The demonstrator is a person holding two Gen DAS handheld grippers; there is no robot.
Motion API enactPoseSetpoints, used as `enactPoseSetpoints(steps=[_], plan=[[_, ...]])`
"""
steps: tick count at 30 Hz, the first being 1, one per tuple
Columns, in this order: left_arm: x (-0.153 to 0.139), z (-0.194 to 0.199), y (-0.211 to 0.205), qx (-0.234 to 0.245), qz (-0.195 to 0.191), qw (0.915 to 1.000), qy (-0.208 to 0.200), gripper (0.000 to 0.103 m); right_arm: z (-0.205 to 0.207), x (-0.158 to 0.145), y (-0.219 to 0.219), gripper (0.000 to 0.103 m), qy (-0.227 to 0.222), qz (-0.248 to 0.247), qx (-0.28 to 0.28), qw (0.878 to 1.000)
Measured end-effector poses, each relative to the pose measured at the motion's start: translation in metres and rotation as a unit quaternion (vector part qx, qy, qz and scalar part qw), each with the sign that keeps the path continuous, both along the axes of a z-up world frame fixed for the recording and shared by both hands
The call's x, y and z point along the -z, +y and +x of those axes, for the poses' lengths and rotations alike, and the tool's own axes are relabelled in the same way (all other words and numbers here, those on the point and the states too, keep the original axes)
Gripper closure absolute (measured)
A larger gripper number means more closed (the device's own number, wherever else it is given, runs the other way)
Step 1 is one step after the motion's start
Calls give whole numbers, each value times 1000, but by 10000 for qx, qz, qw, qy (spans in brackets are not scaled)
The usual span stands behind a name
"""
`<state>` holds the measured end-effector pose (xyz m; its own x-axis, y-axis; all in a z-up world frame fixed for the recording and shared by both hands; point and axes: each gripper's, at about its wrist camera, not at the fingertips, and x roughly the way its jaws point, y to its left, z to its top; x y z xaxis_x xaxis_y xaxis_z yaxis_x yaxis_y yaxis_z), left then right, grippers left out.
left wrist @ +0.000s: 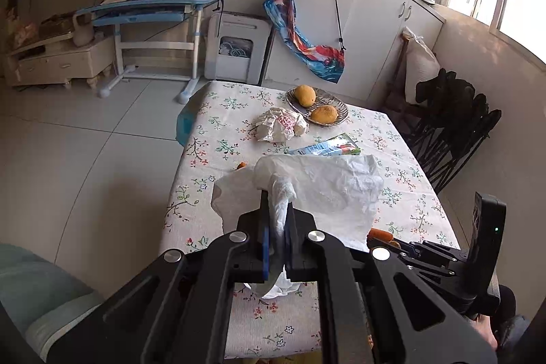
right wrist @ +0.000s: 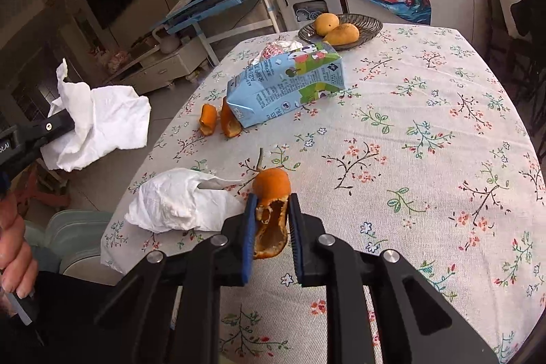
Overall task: Collect trash
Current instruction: 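Carry the orange peel to the yellow bucket and open the right gripper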
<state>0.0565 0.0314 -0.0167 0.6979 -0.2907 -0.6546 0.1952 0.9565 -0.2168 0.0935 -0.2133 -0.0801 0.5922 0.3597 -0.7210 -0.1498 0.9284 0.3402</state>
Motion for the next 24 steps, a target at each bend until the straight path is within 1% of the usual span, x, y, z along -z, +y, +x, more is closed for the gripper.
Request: enactPoseSetpoints(steps=[5,13,24], plan=[[0,-12,4,-38,-43,10000,-62,96,-16,-9,-6,87,-127,152,50,9998],[-2,-29,3,-29,45,9999,-161,96,-32,-19,-16,89,-291,386,161,9987],[-6,-39,3,13,143,9996,-249,96,-67,-30,-14,89,-437,568,-33,9974]])
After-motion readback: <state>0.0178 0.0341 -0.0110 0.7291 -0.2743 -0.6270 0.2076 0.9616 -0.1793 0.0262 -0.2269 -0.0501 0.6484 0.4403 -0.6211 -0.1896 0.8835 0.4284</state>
